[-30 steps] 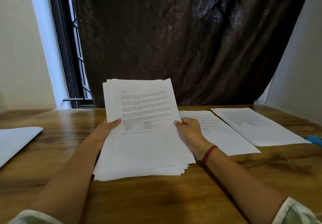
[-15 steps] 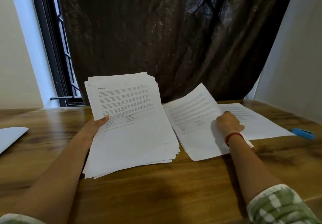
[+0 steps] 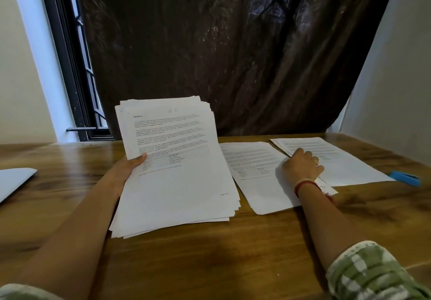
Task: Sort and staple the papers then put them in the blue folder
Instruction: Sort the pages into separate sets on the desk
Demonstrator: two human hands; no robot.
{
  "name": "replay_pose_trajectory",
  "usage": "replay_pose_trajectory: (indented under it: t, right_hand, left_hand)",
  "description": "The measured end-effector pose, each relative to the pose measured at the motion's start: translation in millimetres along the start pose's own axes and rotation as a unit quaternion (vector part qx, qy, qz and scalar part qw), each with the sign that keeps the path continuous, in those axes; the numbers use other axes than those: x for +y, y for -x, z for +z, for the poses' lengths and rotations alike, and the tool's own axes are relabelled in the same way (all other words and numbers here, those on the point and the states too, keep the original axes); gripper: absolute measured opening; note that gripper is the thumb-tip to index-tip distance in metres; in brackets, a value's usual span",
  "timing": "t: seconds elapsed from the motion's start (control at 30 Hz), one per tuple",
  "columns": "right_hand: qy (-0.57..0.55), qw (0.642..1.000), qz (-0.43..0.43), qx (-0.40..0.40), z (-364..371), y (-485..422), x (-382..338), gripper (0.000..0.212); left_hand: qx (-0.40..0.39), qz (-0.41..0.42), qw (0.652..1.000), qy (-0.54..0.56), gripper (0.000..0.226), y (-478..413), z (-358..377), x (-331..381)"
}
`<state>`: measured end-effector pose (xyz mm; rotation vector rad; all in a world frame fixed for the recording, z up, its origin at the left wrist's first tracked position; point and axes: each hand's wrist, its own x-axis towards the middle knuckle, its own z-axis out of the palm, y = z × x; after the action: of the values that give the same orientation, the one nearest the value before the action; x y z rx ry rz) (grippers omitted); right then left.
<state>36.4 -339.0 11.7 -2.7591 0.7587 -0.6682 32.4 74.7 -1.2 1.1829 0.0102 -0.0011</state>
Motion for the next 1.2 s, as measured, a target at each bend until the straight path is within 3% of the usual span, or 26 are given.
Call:
replay_pose_trajectory:
  t: [0.07,0.1,0.13,0.2,0.3,0.37,0.43,0.57,0.67,0.83,0.9,1.07,1.2]
  right_hand:
    - [-0.063,0.994,-0.066,0.059,-5,1,-9,0.046]
    - [-0.153,0.981,-0.102,0.064,-9,5,-18,0.042]
    - [-0.267,0.956,-0.119,0.031,-14,12,-30,0.038]
    - [-0.449,0.877,-0.119,-0.120,-25,39,-56,0.036]
    - [-0.512,0.798,-0.113,-0.297,-26,80,-89,0.044]
    - [-0.520,0.793,-0.094,-0.304,-22,89,-101,0.046]
    - [-0.521,0.803,-0.065,-0.280,-20,89,-103,0.035]
    - [-0.544,0.783,-0.016,-0.302,-19,85,-95,0.012]
    - [-0.520,0.811,-0.023,-0.267,-22,83,-94,0.012]
    - [-0.412,0.903,-0.040,-0.114,-23,37,-66,0.017]
    - [-0.391,0.915,-0.003,-0.102,-26,17,-41,0.020]
    - [-0.218,0.971,0.042,-0.093,-28,-1,1,0.034]
    - [-0.114,0.988,0.019,-0.107,-20,1,6,0.038]
  left_hand:
    - [0.000,0.004,1.000,-0.003,0.041,0,0,-1]
    - [0.000,0.004,1.000,-0.004,0.039,0,1,0]
    - [0.000,0.005,1.000,-0.006,0.036,1,2,0]
    - [0.002,0.011,1.000,-0.013,0.027,3,5,1]
    - [0.008,0.019,1.000,-0.022,0.023,7,9,2]
    - [0.007,0.020,0.999,-0.026,0.026,8,9,2]
    - [0.003,0.017,1.000,-0.026,0.028,8,9,2]
    - [-0.003,0.006,0.999,-0.047,0.031,5,8,1]
    - [-0.006,0.002,0.999,-0.051,0.031,2,6,-1]
    - [0.006,0.005,0.999,-0.051,0.032,-1,2,-1]
    - [0.003,0.012,0.999,-0.047,0.029,-1,2,0]
    - [-0.003,0.011,0.999,-0.041,0.023,1,4,1]
    - [0.001,0.015,0.999,-0.048,0.031,0,3,1]
